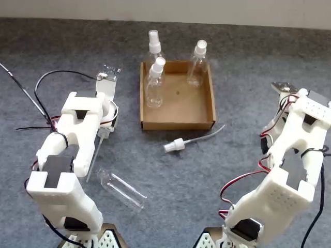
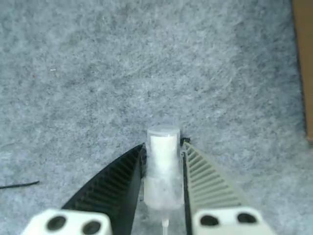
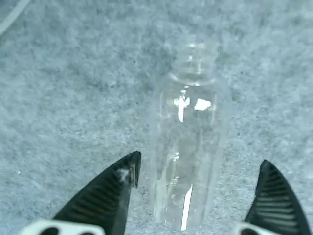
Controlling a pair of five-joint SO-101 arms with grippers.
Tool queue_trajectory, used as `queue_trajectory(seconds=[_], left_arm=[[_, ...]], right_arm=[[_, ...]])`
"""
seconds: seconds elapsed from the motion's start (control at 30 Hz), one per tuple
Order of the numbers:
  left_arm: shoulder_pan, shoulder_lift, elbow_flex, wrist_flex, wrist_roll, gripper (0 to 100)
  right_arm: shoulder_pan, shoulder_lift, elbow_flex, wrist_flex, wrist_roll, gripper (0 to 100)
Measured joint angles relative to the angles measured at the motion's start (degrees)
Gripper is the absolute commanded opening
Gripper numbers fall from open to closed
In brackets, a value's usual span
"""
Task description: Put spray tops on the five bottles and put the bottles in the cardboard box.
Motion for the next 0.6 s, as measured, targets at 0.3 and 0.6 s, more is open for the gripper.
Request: queue_trajectory(seconds=[0.3,0.6], left_arm=[[0.00,0.00,0.00,0.00,0.00,5],[0.00,0.00,0.00,0.00,0.00,5]], right_arm=[[-4.84,2.90,-2.02,-4.13,-6.77,32.5],[-4.66,8.26,-2.02,-7.03,-7.21,28.9]])
